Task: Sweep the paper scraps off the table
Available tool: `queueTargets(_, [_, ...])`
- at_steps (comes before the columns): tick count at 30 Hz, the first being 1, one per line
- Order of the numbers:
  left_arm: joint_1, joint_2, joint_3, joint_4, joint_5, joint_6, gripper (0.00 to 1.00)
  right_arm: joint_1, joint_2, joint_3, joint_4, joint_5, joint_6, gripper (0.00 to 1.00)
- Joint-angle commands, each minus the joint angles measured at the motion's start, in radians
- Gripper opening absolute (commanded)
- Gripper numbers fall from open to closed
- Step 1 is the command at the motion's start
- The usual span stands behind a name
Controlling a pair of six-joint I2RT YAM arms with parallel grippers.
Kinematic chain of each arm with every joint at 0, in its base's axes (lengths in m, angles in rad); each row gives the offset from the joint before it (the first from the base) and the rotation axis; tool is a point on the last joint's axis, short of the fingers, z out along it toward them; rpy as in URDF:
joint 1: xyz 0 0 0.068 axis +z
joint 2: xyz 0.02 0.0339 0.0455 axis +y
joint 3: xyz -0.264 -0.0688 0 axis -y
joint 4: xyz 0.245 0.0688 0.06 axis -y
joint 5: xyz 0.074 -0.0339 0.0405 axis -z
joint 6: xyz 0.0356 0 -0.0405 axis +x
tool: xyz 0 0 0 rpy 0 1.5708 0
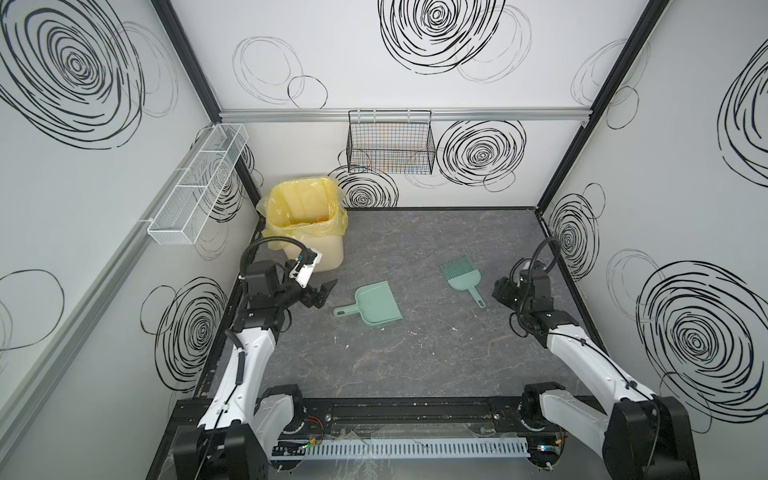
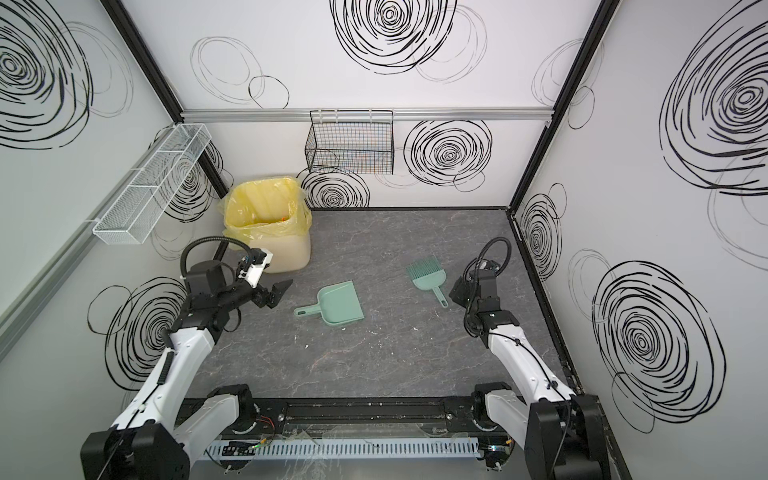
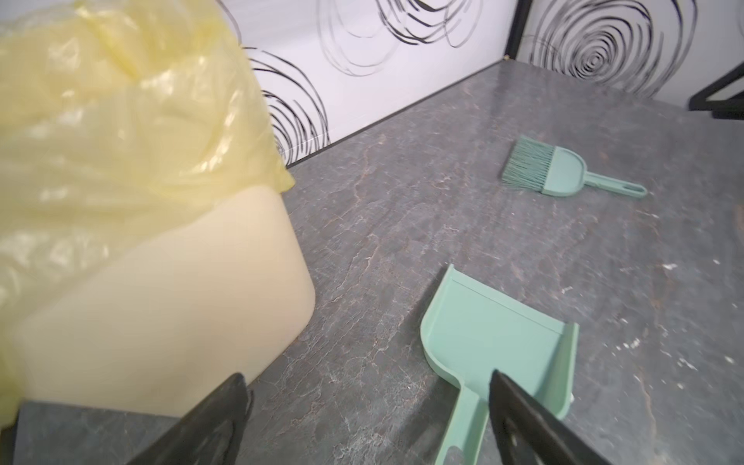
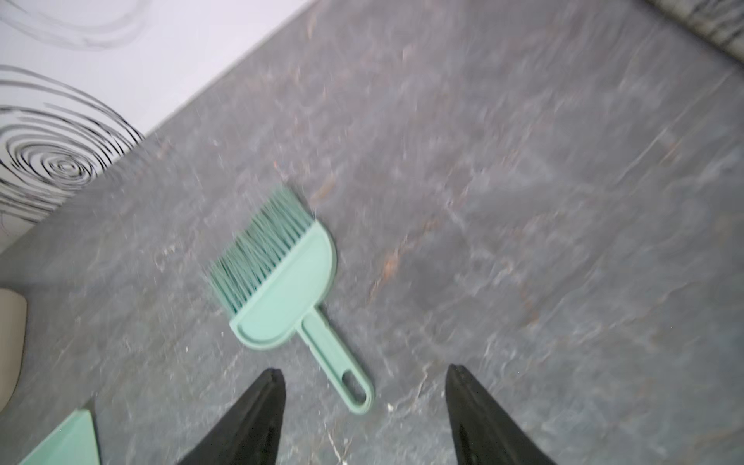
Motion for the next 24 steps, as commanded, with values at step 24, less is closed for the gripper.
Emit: queueTargets(24, [-0.214, 0.535, -0.451, 1.502, -0.550, -0.322, 0.96, -0.109, 0.337, -0.515, 1.521, 0.193, -0.447, 1.00])
